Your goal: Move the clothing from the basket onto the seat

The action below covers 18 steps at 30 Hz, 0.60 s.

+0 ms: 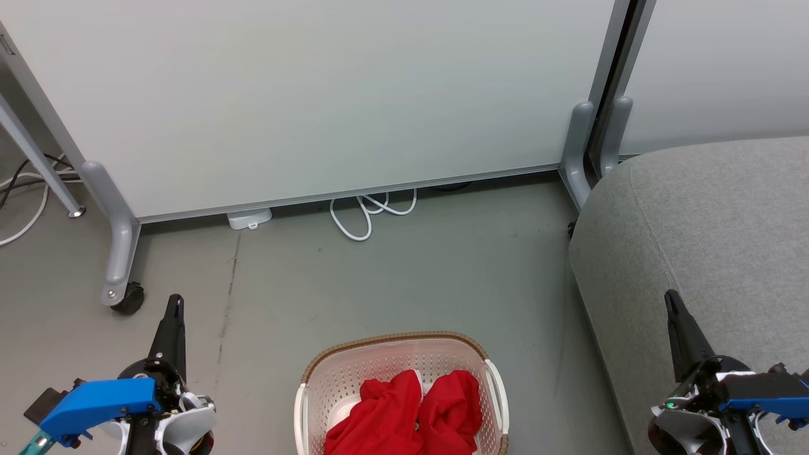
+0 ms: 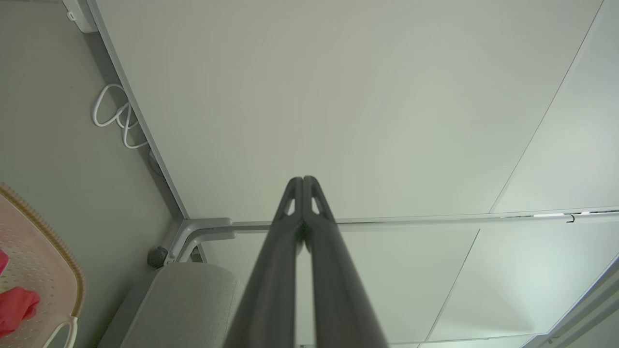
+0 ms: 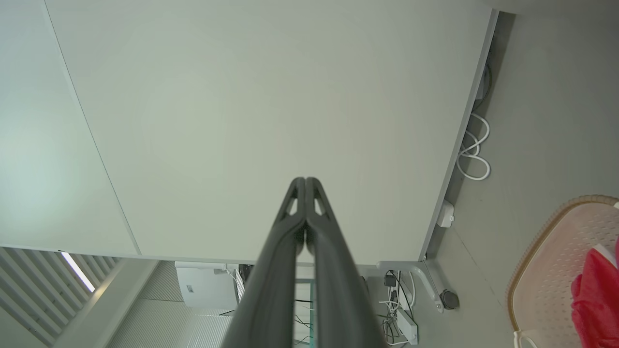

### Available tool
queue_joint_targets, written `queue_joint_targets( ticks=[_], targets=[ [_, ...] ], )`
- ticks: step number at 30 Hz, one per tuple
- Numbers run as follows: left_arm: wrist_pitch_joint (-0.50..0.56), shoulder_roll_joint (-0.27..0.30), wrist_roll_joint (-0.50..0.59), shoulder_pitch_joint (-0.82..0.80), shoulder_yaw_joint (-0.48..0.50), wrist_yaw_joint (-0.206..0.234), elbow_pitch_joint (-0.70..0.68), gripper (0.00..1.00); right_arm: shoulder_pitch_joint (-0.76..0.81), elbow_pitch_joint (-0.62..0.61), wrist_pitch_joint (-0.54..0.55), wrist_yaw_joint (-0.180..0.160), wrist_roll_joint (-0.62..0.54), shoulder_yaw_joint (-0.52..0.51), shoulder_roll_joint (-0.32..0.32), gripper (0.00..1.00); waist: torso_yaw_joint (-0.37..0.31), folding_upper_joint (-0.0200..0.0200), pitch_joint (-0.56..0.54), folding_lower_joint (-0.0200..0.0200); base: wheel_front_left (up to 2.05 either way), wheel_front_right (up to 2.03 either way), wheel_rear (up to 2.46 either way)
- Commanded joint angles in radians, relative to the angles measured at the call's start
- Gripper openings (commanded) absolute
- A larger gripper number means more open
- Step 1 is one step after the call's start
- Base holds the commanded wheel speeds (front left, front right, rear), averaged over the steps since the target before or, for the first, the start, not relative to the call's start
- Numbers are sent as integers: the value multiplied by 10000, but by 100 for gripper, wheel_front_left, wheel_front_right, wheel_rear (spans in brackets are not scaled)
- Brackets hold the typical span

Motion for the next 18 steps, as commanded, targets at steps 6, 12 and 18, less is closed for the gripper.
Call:
queue_joint_targets(
  ticks=[6, 12, 18],
  targets=[
    [23, -14, -19, -98, 9, -20, -48, 0, -110, -25, 21, 4, 28, -10, -65, 0, 0, 0, 0, 0, 0, 0, 0],
    [23, -14, -19, -98, 9, -20, -48, 0, -110, -25, 21, 4, 28, -10, -65, 0, 0, 0, 0, 0, 0, 0, 0],
    [23, -14, -19, -98, 9, -20, -48, 0, -110, -25, 21, 4, 28, -10, -65, 0, 0, 0, 0, 0, 0, 0, 0]
  ],
)
